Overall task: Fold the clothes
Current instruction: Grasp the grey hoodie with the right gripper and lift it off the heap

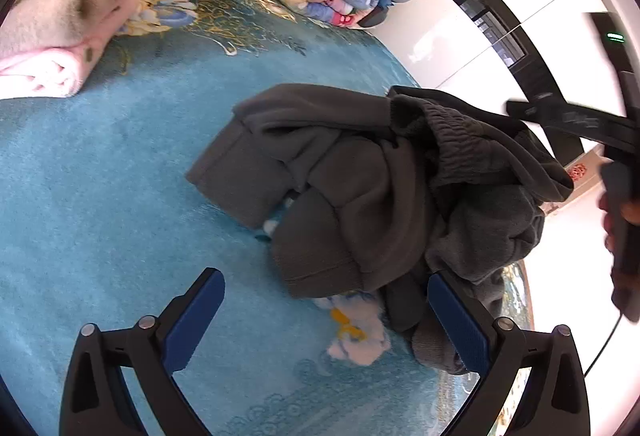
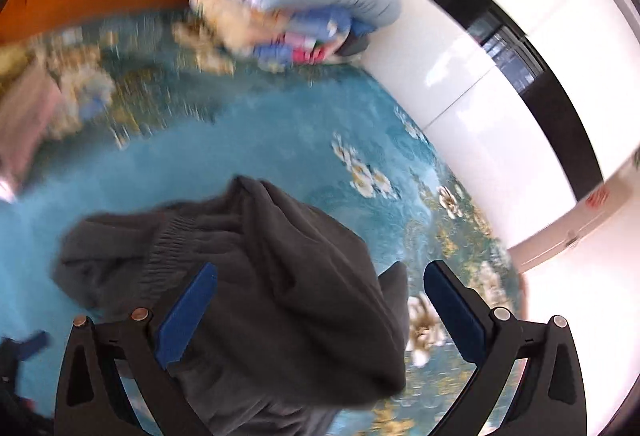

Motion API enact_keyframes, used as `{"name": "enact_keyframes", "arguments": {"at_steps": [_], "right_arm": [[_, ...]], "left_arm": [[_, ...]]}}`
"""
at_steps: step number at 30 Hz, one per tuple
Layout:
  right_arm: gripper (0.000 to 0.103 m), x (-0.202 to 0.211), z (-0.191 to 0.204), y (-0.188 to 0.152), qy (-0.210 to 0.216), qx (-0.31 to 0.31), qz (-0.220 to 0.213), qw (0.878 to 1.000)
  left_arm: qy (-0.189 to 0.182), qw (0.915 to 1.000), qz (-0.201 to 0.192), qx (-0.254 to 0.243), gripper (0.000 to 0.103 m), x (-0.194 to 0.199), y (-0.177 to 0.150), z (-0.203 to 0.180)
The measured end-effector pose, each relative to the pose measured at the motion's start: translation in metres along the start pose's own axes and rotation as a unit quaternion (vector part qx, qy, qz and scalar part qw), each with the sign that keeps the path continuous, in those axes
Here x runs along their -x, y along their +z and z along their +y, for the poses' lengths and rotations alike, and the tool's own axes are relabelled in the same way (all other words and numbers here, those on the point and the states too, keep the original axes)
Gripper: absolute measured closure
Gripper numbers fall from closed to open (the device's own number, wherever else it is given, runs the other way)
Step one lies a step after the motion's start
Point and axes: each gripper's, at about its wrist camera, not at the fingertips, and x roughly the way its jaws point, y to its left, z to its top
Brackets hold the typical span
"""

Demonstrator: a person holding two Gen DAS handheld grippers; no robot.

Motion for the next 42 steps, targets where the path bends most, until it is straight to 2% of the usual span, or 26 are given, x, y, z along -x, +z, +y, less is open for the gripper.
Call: {"name": "enact_keyframes", "arguments": {"at_steps": [2,4,6,8,9,14,20,22,25,27,30,37,39,42], "right_arm": [[0.001,-0.025,0.008,0.005,-0.012,0.019,0.039,0.999],[0.015,-0.036,0.01,0.008,-0.031,0.007,0.058,0.998],[0.061,-0.048,0.007,0.009,-0.03,-0.007,0.09,0.995],[0.072,-0.056,0.003,0.005,-0.036,-0.02,0.125,0.991],[0.077,-0.054,0.001,0.005,-0.043,-0.025,0.125,0.991],[0.089,-0.022,-0.034,0.007,-0.076,-0.078,0.085,0.99],[0.094,0.048,-0.096,0.001,-0.086,-0.152,0.021,0.984],[0.094,0.076,-0.11,-0.01,-0.083,-0.168,0.001,0.982],[0.094,0.117,-0.13,-0.025,-0.079,-0.191,-0.028,0.978],[0.094,0.147,-0.141,-0.042,-0.076,-0.204,-0.05,0.975],[0.094,0.191,-0.154,-0.075,-0.082,-0.208,-0.084,0.971],[0.095,0.272,-0.193,-0.151,-0.084,-0.237,-0.136,0.958],[0.095,0.289,-0.195,-0.166,-0.083,-0.236,-0.145,0.957],[0.095,0.308,-0.184,-0.179,-0.054,-0.239,-0.163,0.956]], "left_arm": [[0.004,1.0,-0.003,0.001,0.0,0.002,0.002,0.002],[0.005,0.9999,-0.009,0.002,0.0,0.006,0.003,0.005],[0.008,0.9999,-0.012,-0.002,0.0,0.008,0.006,0.006],[0.009,0.9999,-0.012,-0.007,0.0,0.008,0.005,0.006],[0.009,0.9998,-0.012,-0.013,0.0,0.009,0.004,0.006],[-0.005,0.9989,-0.012,-0.044,0.0,0.02,-0.001,-0.003],[-0.011,0.9967,-0.017,-0.078,0.0,0.046,-0.013,-0.014],[0.0,0.9975,-0.004,-0.071,0.0,0.052,-0.016,-0.011],[-0.005,0.9992,-0.014,-0.038,0.0,0.073,-0.017,-0.003],[-0.012,0.9996,-0.024,-0.01,0.0,0.088,-0.019,0.004],[-0.027,0.9989,-0.038,0.003,0.0,0.106,-0.025,0.004],[-0.025,0.9976,-0.044,-0.048,0.0,0.132,-0.049,-0.028],[-0.024,0.9973,-0.046,-0.051,0.0,0.139,-0.053,-0.031],[-0.02,0.9976,-0.051,-0.042,0.0,0.149,-0.056,-0.03]]}}
